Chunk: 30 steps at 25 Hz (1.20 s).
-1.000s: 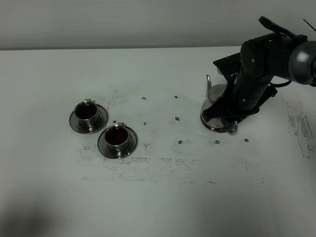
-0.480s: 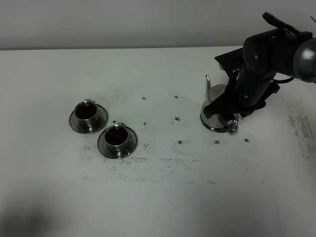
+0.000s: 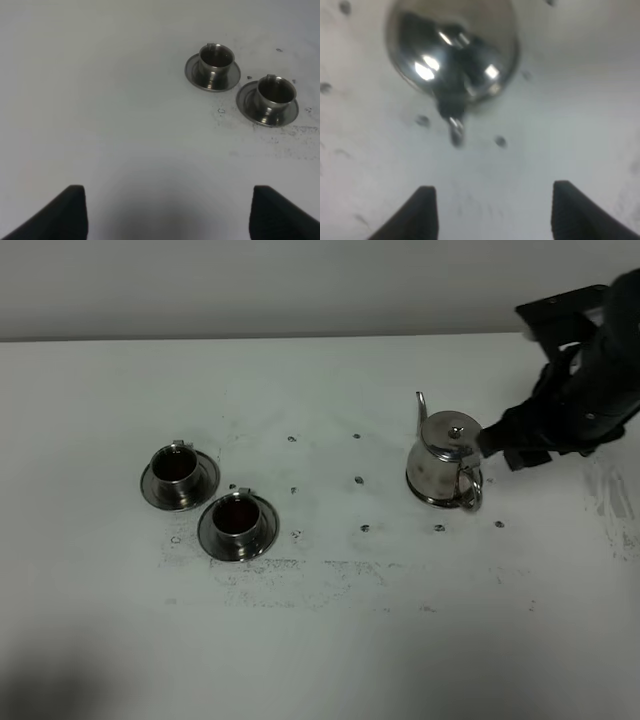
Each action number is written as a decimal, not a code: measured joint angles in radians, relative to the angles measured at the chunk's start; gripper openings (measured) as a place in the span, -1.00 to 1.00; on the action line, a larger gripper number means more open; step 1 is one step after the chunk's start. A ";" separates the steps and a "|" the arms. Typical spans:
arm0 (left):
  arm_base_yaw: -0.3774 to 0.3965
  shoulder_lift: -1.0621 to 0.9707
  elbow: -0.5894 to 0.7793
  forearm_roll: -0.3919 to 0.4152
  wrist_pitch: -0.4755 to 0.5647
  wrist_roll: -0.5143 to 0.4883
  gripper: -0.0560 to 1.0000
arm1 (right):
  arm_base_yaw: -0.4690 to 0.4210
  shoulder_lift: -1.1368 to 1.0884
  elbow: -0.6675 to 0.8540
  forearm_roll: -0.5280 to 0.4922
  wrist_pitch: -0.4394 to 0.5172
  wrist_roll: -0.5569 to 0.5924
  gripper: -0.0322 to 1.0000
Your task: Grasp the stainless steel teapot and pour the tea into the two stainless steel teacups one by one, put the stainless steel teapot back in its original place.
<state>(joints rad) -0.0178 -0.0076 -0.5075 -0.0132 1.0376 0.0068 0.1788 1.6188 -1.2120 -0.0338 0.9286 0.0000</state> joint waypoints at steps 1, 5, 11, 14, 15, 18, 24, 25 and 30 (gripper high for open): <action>0.000 0.000 0.000 0.000 0.000 0.000 0.32 | -0.018 -0.045 0.038 -0.007 0.000 0.000 0.00; 0.000 0.000 0.000 0.000 0.000 0.000 0.32 | -0.085 -0.251 0.171 -0.028 -0.003 0.022 0.00; 0.000 0.000 0.000 0.000 0.000 0.000 0.32 | -0.190 -0.535 0.368 -0.048 0.001 0.023 0.00; 0.000 0.000 0.000 0.000 0.000 -0.007 0.32 | -0.209 -0.654 0.446 -0.048 0.013 0.019 0.00; 0.000 0.000 0.000 0.000 0.000 -0.007 0.32 | -0.210 -0.696 0.470 -0.047 0.018 0.019 0.00; 0.000 0.000 0.000 0.000 0.000 -0.007 0.32 | -0.211 -0.818 0.526 -0.032 0.034 0.014 0.00; 0.000 0.000 0.000 0.000 0.000 -0.001 0.32 | -0.211 -1.063 0.611 0.026 0.091 -0.059 0.00; 0.000 0.000 0.000 0.000 0.000 -0.001 0.32 | -0.211 -1.098 0.625 0.034 0.102 -0.072 0.00; 0.000 0.000 0.000 0.000 0.000 -0.001 0.32 | -0.211 -1.270 0.692 0.082 0.122 -0.150 0.00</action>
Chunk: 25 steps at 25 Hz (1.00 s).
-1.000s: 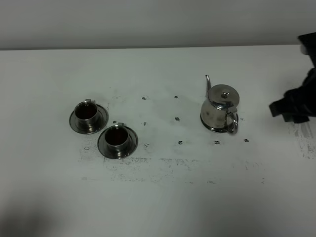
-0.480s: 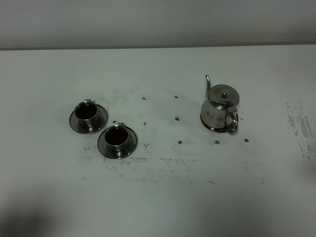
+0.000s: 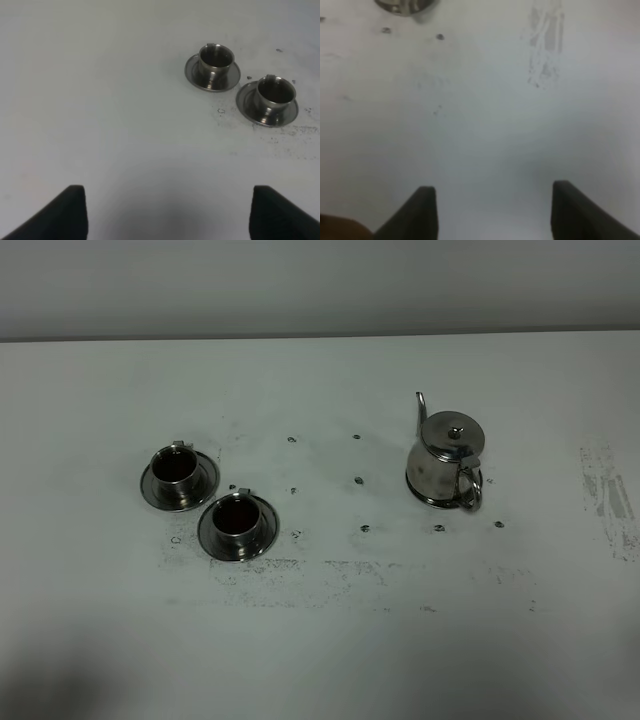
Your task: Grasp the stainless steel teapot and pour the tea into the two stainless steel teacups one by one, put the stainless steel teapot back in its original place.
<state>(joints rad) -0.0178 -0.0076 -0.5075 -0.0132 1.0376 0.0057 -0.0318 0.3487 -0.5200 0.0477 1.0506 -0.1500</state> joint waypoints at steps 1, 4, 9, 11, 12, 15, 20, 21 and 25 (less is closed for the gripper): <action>0.000 0.000 0.000 0.000 0.000 0.000 0.32 | 0.000 -0.024 0.009 0.010 0.004 -0.012 0.00; 0.000 0.000 0.000 0.000 0.000 0.000 0.32 | 0.000 -0.076 0.022 0.020 0.019 -0.039 0.00; 0.000 0.000 0.000 0.000 0.000 0.000 0.32 | 0.000 -0.131 0.023 0.022 0.022 -0.052 -0.01; 0.000 0.000 0.000 0.000 0.000 0.000 0.32 | 0.000 -0.157 0.023 0.024 0.022 -0.058 -0.03; 0.000 0.000 0.000 0.000 0.000 0.000 0.32 | 0.000 -0.171 0.023 0.025 0.022 -0.058 -0.05; 0.000 0.000 0.000 0.000 0.000 0.000 0.32 | 0.000 -0.209 0.023 0.025 0.024 -0.063 -0.10; 0.000 0.000 0.000 0.000 0.000 0.000 0.32 | 0.000 -0.277 0.023 0.047 0.026 -0.092 -0.12; 0.000 0.000 0.000 0.000 0.000 0.000 0.32 | 0.000 -0.289 0.023 0.057 0.027 -0.104 -0.13; 0.000 0.000 0.000 0.000 0.000 0.000 0.32 | 0.028 -0.327 0.023 0.083 0.032 -0.139 -0.13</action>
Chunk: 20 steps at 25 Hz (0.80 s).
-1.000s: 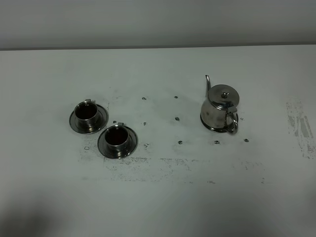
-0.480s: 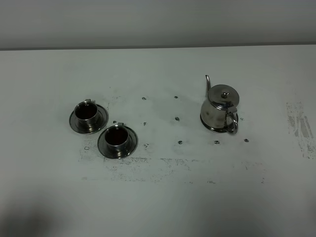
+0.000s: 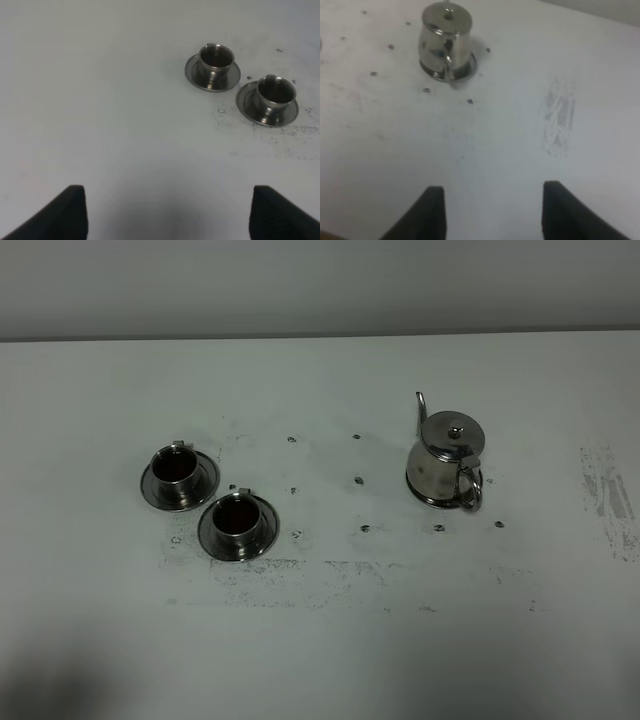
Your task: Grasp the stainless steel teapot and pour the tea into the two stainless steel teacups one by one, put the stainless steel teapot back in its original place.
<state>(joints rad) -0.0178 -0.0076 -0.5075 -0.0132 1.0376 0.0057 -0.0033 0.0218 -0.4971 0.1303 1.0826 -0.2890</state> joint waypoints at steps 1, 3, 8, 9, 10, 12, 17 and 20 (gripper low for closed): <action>0.000 0.000 0.000 0.000 0.000 0.000 0.32 | 0.011 -0.003 0.000 0.002 0.002 -0.003 -0.13; 0.000 0.000 0.000 0.000 0.000 0.000 0.32 | 0.042 -0.004 0.000 0.006 0.002 -0.005 -0.13; 0.000 0.000 0.000 0.000 0.000 0.000 0.32 | 0.102 -0.004 0.000 0.009 0.002 -0.006 -0.13; 0.000 0.000 0.000 0.000 0.000 0.000 0.32 | 0.108 -0.004 0.000 0.007 0.002 -0.006 -0.13; 0.000 0.000 0.000 0.000 0.000 0.000 0.32 | 0.110 -0.004 0.000 0.007 0.002 -0.005 -0.13; 0.000 0.000 0.000 0.000 0.000 0.000 0.32 | 0.111 -0.004 0.000 0.007 0.002 -0.004 -0.13; 0.000 0.000 0.000 0.000 0.000 0.000 0.32 | 0.111 -0.004 0.000 0.007 0.002 -0.004 -0.13; 0.000 0.000 0.000 0.000 0.000 0.000 0.32 | 0.111 -0.004 0.000 0.007 0.002 -0.004 -0.13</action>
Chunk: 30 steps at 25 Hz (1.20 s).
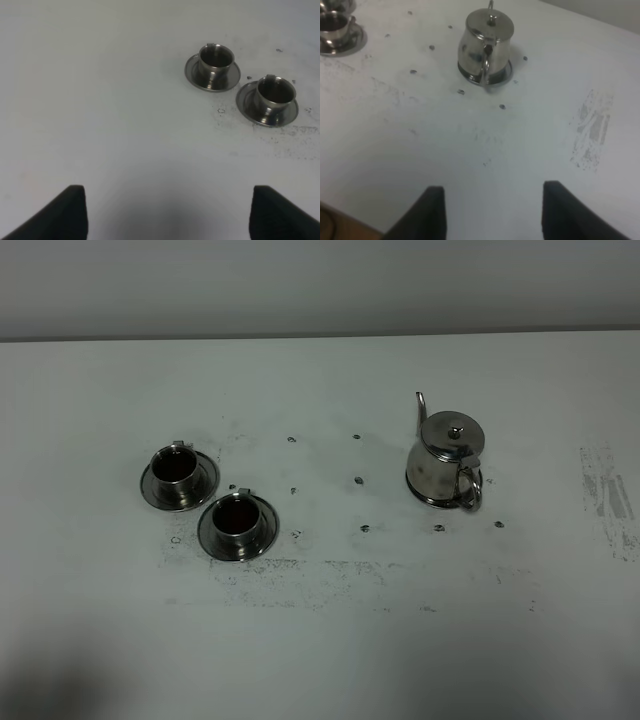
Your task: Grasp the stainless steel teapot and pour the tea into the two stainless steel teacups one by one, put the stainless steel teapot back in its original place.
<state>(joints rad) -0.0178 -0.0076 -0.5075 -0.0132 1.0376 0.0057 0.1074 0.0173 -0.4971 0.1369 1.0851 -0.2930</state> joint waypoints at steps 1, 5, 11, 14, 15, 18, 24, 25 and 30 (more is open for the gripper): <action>0.000 0.000 0.000 0.000 0.000 0.000 0.32 | 0.000 0.000 0.000 0.000 0.000 0.000 -0.13; 0.000 0.000 0.000 0.000 0.000 0.000 0.32 | 0.000 0.000 0.000 0.000 0.000 0.001 -0.13; 0.000 0.000 0.000 0.000 0.000 0.000 0.32 | 0.000 0.000 0.000 0.000 0.000 0.001 -0.13; 0.000 0.000 0.000 0.000 0.000 0.000 0.32 | 0.000 0.000 0.000 0.000 0.000 0.001 -0.13; 0.000 0.000 0.000 0.000 0.000 0.000 0.32 | 0.000 0.000 0.000 0.000 0.000 0.001 -0.13; 0.000 0.000 0.000 0.000 0.000 0.000 0.32 | 0.000 0.000 0.000 0.000 0.000 0.001 -0.13; 0.000 0.000 0.000 0.000 0.000 0.000 0.32 | 0.000 0.000 0.000 0.000 0.000 0.001 -0.14; 0.000 0.000 0.000 0.000 0.000 0.000 0.32 | 0.000 0.000 0.000 0.000 0.000 0.001 -0.15; 0.000 0.000 0.000 0.000 0.000 0.001 0.32 | 0.000 0.000 0.000 0.000 0.000 0.001 -0.15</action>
<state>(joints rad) -0.0178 -0.0076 -0.5075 -0.0132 1.0376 0.0067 0.1074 0.0173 -0.4971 0.1369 1.0851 -0.2918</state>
